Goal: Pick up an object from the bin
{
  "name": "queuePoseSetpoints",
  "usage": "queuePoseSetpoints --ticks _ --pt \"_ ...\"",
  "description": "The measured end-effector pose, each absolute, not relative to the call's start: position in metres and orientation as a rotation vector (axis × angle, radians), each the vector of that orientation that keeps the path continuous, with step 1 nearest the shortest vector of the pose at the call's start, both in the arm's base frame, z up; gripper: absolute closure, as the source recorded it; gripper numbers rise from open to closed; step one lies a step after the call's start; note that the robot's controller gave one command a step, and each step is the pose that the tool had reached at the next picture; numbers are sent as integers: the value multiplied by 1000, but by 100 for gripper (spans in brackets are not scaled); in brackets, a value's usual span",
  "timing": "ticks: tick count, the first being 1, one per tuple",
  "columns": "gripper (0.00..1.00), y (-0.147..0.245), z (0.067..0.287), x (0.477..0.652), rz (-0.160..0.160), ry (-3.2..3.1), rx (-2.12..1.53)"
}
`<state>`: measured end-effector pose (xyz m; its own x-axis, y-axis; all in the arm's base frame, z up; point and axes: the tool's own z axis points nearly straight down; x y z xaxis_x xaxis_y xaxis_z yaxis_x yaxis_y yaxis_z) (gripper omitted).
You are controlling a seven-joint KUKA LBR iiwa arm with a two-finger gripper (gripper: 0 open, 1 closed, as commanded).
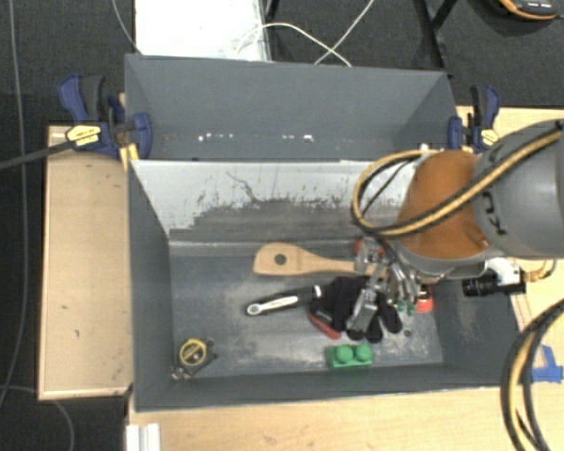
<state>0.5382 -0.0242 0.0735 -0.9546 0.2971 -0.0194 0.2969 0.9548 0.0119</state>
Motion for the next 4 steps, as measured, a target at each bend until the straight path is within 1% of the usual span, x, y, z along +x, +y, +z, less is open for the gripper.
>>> queuePoseSetpoints --ticks 1,2,3,4 --pt "100 -47 78 526 11 3114 162" --pt "100 -47 78 526 11 3114 163" --pt "100 -47 121 523 12 3123 164" --pt "100 -47 147 525 11 3114 163"
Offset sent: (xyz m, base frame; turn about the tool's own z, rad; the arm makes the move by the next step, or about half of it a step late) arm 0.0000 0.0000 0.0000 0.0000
